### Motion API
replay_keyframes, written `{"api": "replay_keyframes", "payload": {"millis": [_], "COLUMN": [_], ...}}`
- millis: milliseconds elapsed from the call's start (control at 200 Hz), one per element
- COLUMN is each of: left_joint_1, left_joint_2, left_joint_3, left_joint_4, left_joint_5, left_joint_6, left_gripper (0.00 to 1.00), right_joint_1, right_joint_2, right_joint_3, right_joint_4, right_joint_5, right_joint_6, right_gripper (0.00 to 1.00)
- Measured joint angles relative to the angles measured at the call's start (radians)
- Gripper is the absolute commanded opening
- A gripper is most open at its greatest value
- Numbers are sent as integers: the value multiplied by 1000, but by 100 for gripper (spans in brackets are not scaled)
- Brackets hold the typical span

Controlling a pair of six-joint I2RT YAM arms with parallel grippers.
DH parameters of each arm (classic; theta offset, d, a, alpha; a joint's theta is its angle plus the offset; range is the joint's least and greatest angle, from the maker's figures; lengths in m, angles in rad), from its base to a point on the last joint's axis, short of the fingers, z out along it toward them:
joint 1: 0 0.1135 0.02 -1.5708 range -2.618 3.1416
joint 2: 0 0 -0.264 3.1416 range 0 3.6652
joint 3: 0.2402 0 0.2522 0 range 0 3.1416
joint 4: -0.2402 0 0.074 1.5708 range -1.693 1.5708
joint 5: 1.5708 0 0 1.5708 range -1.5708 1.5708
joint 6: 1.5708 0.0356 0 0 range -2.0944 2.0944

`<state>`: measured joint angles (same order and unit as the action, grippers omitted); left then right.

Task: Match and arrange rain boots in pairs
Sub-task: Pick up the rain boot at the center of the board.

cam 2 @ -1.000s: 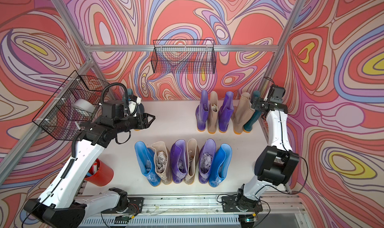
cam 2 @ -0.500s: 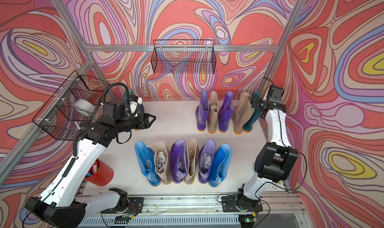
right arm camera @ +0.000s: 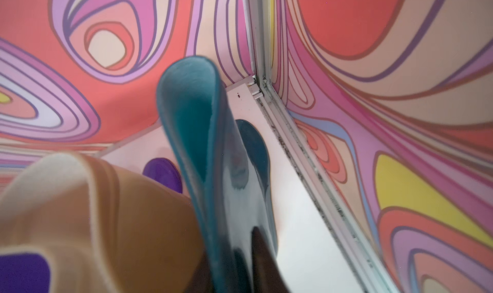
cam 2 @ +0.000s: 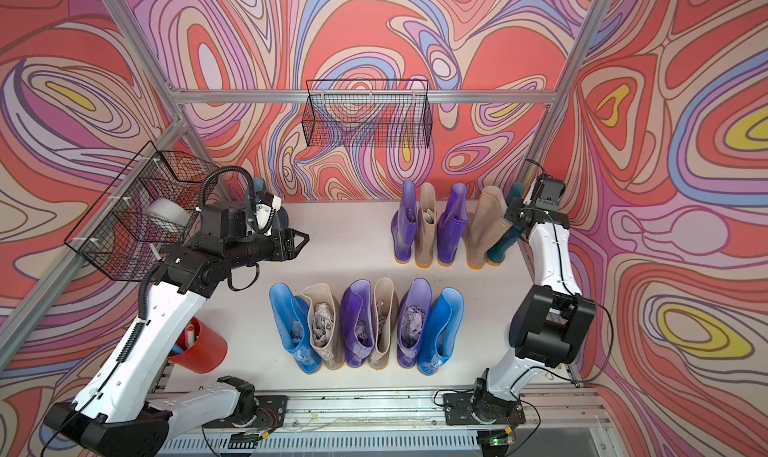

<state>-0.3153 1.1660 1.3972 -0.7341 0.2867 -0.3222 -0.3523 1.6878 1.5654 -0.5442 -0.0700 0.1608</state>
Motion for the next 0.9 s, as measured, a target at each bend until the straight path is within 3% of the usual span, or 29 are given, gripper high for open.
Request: {"api": "replay_keyframes", "payload": {"millis": [506, 901], "left_joint_1": [0, -8], "left_joint_2": [-18, -24], "left_joint_3": [0, 0], "left_joint_4": [-18, -18], "left_joint_5": [1, 1], "left_joint_6": [3, 2], "left_gripper": [64, 64], "right_joint_1": [0, 0], "right_joint_2": [-290, -468], "right_joint_3": [-97, 55], "right_joint_4": [-115, -237], "right_joint_5": [101, 69], "right_joint_6": [39, 35], "right_gripper": [7, 6]}}
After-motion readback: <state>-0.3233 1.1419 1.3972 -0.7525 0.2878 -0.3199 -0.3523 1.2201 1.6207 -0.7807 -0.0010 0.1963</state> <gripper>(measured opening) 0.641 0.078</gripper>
